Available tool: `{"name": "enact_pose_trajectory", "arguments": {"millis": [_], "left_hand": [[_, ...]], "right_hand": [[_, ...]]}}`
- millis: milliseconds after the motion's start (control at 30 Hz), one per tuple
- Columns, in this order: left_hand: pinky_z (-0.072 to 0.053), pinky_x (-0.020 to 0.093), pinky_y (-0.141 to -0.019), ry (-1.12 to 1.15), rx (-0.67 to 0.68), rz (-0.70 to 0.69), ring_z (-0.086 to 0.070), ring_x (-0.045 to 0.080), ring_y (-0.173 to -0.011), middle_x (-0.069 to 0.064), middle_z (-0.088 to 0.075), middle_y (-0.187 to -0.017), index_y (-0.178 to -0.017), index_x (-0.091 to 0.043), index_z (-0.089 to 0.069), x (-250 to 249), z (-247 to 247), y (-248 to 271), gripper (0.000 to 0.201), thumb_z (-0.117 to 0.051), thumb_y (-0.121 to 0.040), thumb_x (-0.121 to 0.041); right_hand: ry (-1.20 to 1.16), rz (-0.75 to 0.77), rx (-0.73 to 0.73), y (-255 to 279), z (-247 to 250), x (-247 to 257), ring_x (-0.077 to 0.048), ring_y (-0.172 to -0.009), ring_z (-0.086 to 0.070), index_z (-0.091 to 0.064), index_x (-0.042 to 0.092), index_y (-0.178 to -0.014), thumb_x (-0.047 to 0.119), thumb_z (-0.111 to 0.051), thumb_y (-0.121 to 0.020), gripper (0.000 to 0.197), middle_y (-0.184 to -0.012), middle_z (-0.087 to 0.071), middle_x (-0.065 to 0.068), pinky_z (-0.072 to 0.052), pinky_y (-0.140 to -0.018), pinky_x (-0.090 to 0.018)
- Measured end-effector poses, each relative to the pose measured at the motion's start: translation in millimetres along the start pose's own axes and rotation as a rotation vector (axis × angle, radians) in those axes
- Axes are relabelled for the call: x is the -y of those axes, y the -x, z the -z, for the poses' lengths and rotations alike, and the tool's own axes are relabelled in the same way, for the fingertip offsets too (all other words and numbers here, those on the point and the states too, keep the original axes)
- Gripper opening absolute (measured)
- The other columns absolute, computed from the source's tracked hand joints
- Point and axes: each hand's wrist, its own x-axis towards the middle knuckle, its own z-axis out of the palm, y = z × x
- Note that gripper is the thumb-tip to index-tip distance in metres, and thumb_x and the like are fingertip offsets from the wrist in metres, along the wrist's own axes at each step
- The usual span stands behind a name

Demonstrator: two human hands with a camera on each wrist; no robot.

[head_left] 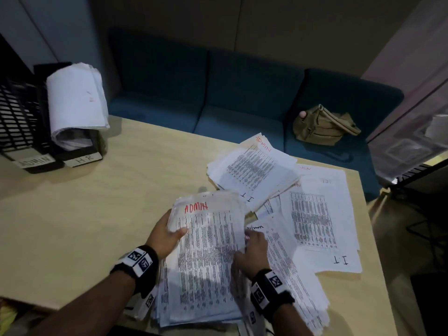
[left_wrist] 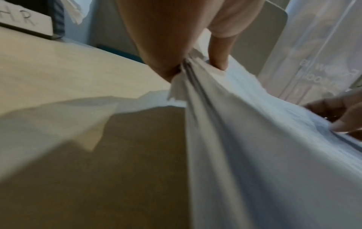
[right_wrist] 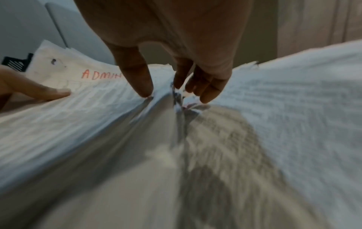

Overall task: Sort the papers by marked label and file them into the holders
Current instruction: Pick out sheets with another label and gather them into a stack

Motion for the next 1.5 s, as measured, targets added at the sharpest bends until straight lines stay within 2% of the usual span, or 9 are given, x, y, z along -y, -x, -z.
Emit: {"name": "enact_pose_trajectory", "arguments": {"millis": [133, 200, 367, 500, 633, 767, 967, 1167, 1500], "left_hand": [[-0.047, 0.044, -0.097, 0.043, 0.081, 0.019, -0.061, 0.018, -0.110, -0.008, -0.067, -0.114, -0.108, -0.044, -0.055, 8.1, 13.5, -0.4, 0.049, -0.078, -0.076, -0.016], [-0.049, 0.045, -0.095, 0.068, 0.120, 0.048, -0.063, 0.017, -0.109, -0.007, -0.070, -0.112, -0.111, -0.040, -0.059, 10.4, 16.5, 0.3, 0.053, -0.082, -0.069, -0.018], [-0.045, 0.022, -0.090, 0.094, 0.103, -0.057, -0.055, 0.000, -0.114, -0.023, -0.055, -0.125, -0.125, -0.042, -0.046, -0.3, 22.1, -4.3, 0.061, -0.073, -0.081, -0.010], [-0.036, 0.029, -0.104, -0.041, 0.111, -0.102, -0.048, 0.011, -0.125, -0.014, -0.052, -0.132, -0.117, -0.047, -0.045, 2.3, 25.4, -11.8, 0.055, -0.063, -0.088, -0.004], [-0.032, 0.027, -0.104, -0.094, 0.088, -0.069, -0.044, 0.009, -0.124, -0.012, -0.049, -0.134, -0.127, -0.037, -0.042, 10.1, 21.7, -13.5, 0.052, -0.058, -0.090, -0.003], [-0.040, 0.033, -0.095, -0.236, 0.063, 0.057, -0.053, 0.022, -0.118, -0.004, -0.058, -0.123, -0.136, -0.024, -0.045, 27.0, 20.1, -18.0, 0.045, -0.055, -0.093, -0.015], [-0.039, 0.033, -0.089, -0.258, 0.046, 0.097, -0.054, 0.025, -0.106, 0.006, -0.060, -0.122, -0.135, -0.019, -0.047, 29.4, 18.4, -23.3, 0.041, -0.052, -0.094, -0.015], [-0.044, 0.035, -0.083, -0.305, 0.052, 0.116, -0.056, 0.028, -0.100, 0.009, -0.061, -0.116, -0.135, -0.019, -0.046, 27.9, 18.8, -20.6, 0.039, -0.049, -0.096, -0.017], [-0.043, 0.033, -0.080, -0.269, 0.026, 0.151, -0.056, 0.025, -0.101, 0.003, -0.060, -0.113, -0.136, -0.021, -0.046, 30.7, 20.3, -19.5, 0.042, -0.052, -0.095, -0.018]], "right_hand": [[-0.449, 0.126, -0.049, -19.8, 25.4, 29.5, -0.016, -0.133, -0.028, -0.016, 0.025, -0.146, 0.019, -0.062, -0.084, 0.077, -0.143, -0.025, 0.003, -0.033, -0.112, -0.040], [-0.399, 0.208, -0.062, -30.7, 26.7, 47.6, -0.015, -0.129, -0.031, -0.013, 0.029, -0.147, 0.025, -0.061, -0.086, 0.079, -0.141, -0.029, 0.002, -0.029, -0.110, -0.037], [-0.082, 0.277, 0.021, -33.5, 19.1, 73.1, -0.021, -0.112, -0.051, -0.052, 0.019, -0.129, 0.020, -0.053, -0.093, 0.036, -0.129, -0.046, -0.009, -0.041, -0.104, -0.038], [-0.003, 0.288, 0.048, -36.3, 17.3, 62.7, -0.025, -0.117, -0.051, -0.059, 0.015, -0.124, 0.032, -0.053, -0.093, 0.035, -0.130, -0.048, -0.009, -0.041, -0.104, -0.044], [0.047, -0.066, -0.328, -39.2, 60.1, 8.1, -0.029, -0.117, -0.049, -0.055, 0.019, -0.127, 0.034, -0.064, -0.085, 0.045, -0.130, -0.050, -0.010, -0.043, -0.099, -0.048], [0.188, -0.494, -0.252, -9.4, 81.2, -57.1, -0.034, -0.123, -0.040, -0.035, 0.014, -0.136, 0.043, -0.074, -0.073, 0.079, -0.135, -0.040, -0.015, -0.038, -0.098, -0.050], [0.006, -0.413, -0.161, 12.0, 85.4, -86.1, -0.027, -0.088, -0.059, -0.054, 0.004, -0.120, 0.027, -0.070, -0.082, 0.047, -0.109, -0.065, -0.017, -0.051, -0.082, -0.034], [-0.047, -0.341, -0.452, 21.4, 149.4, -75.7, -0.028, -0.066, -0.057, -0.053, 0.007, -0.085, 0.013, -0.062, -0.085, 0.011, -0.065, -0.057, -0.009, -0.039, -0.064, -0.029], [0.034, -0.268, -0.605, 14.8, 202.1, -82.2, -0.043, -0.094, -0.060, -0.069, 0.003, -0.101, 0.008, -0.055, -0.089, 0.019, -0.096, -0.066, -0.029, -0.044, -0.079, -0.037]]}}
